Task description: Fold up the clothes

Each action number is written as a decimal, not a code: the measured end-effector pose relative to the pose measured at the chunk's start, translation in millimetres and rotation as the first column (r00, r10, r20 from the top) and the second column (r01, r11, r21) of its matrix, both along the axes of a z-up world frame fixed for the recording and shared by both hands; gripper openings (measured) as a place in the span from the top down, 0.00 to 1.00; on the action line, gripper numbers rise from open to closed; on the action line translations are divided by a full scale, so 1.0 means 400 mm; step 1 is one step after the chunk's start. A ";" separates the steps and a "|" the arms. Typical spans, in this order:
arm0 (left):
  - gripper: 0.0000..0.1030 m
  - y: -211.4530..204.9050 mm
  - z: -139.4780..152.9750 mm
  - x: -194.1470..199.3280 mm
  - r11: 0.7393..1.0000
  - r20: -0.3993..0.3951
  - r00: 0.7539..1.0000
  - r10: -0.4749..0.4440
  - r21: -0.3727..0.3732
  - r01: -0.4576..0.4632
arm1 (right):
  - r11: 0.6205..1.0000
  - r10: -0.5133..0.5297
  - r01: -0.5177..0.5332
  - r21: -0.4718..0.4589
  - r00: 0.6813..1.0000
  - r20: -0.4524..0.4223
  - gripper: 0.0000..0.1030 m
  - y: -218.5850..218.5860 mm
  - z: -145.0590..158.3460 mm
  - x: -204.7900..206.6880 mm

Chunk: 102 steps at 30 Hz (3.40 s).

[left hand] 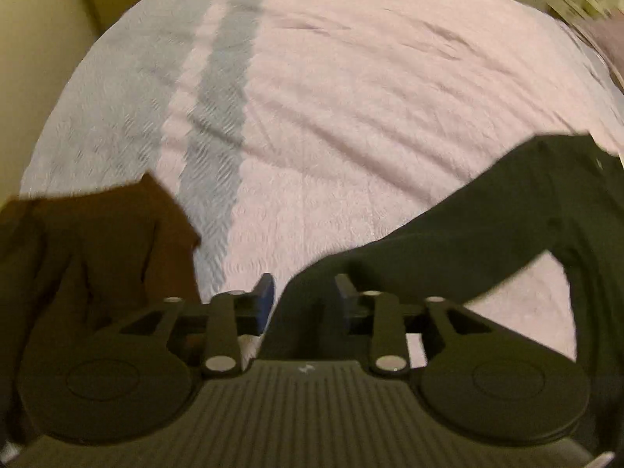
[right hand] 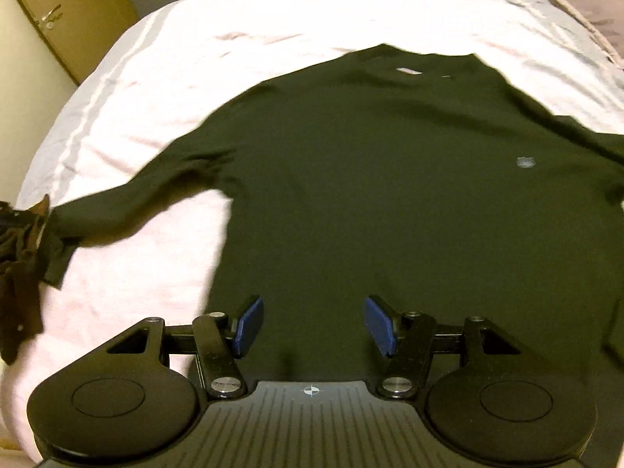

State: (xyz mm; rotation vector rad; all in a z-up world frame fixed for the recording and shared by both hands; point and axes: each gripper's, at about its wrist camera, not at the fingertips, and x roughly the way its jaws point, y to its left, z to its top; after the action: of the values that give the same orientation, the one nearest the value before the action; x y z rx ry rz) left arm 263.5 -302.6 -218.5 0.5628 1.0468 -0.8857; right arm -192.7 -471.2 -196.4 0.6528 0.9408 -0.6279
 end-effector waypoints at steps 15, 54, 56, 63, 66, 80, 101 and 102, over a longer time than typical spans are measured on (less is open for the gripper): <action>0.40 -0.046 -0.175 -0.091 0.853 0.084 0.863 -0.498 0.228 0.470 | 0.990 -0.130 0.137 0.034 0.977 -0.166 0.41 0.021 -0.040 -0.018; 0.50 0.105 -0.105 -0.718 0.820 -0.240 0.793 -0.560 -0.020 0.572 | 0.905 -0.422 0.418 -0.076 0.867 -0.265 0.41 0.009 -0.044 -0.605; 0.50 0.109 -0.125 -0.796 0.831 -0.280 0.798 -0.534 -0.001 0.556 | 0.898 -0.438 0.435 -0.070 0.863 -0.250 0.41 -0.014 -0.056 -0.685; 0.51 0.100 -0.174 -0.951 0.874 -0.247 0.861 -0.444 0.091 0.477 | 0.931 -0.338 0.350 0.105 0.934 -0.120 0.41 -0.083 -0.124 -0.853; 0.69 0.091 -0.172 -0.960 0.892 -0.269 0.874 -0.404 0.097 0.442 | 0.918 -0.344 0.344 0.194 0.938 -0.036 0.41 -0.124 -0.160 -0.902; 0.99 0.140 -0.116 -0.931 0.904 -0.289 0.876 -0.385 0.074 0.421 | 0.944 -0.261 0.275 0.181 0.960 -0.096 0.99 -0.215 -0.093 -1.007; 0.75 0.037 -0.025 -0.934 0.915 -0.187 0.905 -0.382 0.063 0.399 | 0.986 -0.034 0.009 -0.164 0.988 -0.151 0.33 -0.258 -0.011 -0.697; 0.75 0.014 -0.021 -0.951 0.920 -0.178 0.911 -0.371 0.060 0.386 | 0.981 0.040 -0.071 -0.181 0.984 -0.171 0.33 -0.267 -0.034 -0.662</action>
State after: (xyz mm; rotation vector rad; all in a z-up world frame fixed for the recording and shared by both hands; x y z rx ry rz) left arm -117.0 -297.0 -226.9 0.8010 1.1519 -1.2462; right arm -457.5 -577.9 -210.1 0.4098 1.0382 -0.7190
